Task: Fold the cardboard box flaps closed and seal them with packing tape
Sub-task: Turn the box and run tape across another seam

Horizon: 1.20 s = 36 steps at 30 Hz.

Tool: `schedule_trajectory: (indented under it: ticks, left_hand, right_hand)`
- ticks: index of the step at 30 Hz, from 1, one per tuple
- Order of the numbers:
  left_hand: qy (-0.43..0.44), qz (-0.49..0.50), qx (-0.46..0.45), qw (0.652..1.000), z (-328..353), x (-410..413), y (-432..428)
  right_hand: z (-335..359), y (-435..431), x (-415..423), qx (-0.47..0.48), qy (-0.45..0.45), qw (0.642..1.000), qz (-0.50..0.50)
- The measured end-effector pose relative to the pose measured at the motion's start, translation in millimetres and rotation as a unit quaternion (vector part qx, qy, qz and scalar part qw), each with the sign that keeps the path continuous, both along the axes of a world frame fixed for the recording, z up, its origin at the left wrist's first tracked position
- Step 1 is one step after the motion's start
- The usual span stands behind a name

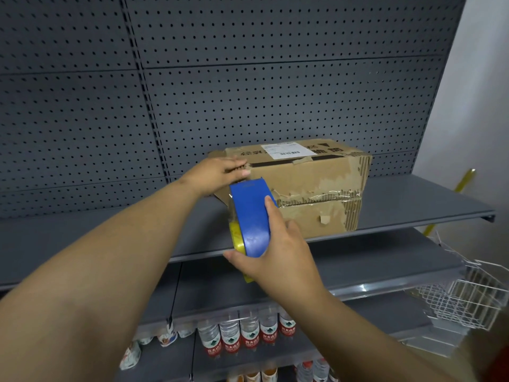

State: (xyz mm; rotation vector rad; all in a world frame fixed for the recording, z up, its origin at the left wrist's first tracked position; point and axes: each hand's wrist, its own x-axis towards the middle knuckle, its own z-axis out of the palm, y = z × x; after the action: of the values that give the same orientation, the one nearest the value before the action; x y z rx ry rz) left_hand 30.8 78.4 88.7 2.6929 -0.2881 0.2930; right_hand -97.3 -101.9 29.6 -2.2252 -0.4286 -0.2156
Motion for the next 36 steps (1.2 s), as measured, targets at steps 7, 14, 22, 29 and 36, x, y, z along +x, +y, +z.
schedule_trajectory:
  ticks: [7, 14, 22, 29, 36]
  left_hand:
    - [-0.023, 0.006, -0.016, 1.000, 13, 37, 5]
    - [0.005, 0.031, -0.009, 0.999, 46, 82, 19]
    - [0.029, 0.014, -0.098, 0.995, 60, 114, 29]
    - [0.029, 0.001, -0.074, 0.997, 60, 124, 38]
    - [0.031, 0.014, -0.015, 0.999, 69, 115, 30]
  right_hand:
    - [27, -2, 26, 0.134, 0.024, 0.991, 0.010]
    - [52, 19, 85, 0.314, 0.196, 0.927, 0.066]
    - [70, 35, 125, 0.255, 0.286, 0.910, 0.160]
    - [67, 39, 131, 0.323, 0.316, 0.863, 0.227]
    - [47, 30, 107, 0.344, 0.349, 0.845, 0.215]
